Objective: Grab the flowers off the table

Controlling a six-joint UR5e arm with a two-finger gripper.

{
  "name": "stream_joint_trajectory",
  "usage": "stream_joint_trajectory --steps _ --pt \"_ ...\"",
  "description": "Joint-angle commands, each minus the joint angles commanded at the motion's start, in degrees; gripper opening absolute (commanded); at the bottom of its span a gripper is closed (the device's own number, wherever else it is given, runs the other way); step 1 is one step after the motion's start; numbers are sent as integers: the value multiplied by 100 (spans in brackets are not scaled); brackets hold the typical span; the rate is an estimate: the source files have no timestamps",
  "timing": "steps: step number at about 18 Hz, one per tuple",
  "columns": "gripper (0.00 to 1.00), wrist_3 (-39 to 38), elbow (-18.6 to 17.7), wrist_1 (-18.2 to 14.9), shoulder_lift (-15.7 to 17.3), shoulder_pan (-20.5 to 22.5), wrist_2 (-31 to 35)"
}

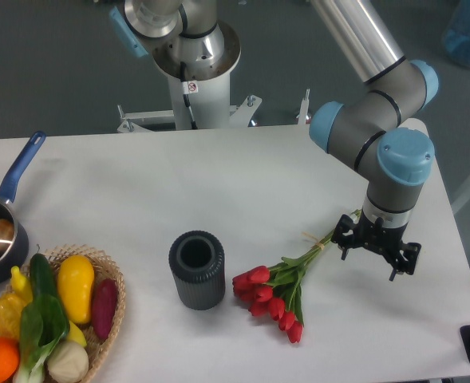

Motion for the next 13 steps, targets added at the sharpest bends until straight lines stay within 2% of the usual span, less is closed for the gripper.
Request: stream_joint_trajectory --steps 5,13 --pt "100 -53 -9 0 26 0 -35" --pt "100 -18 -500 123 158 -245 -35"
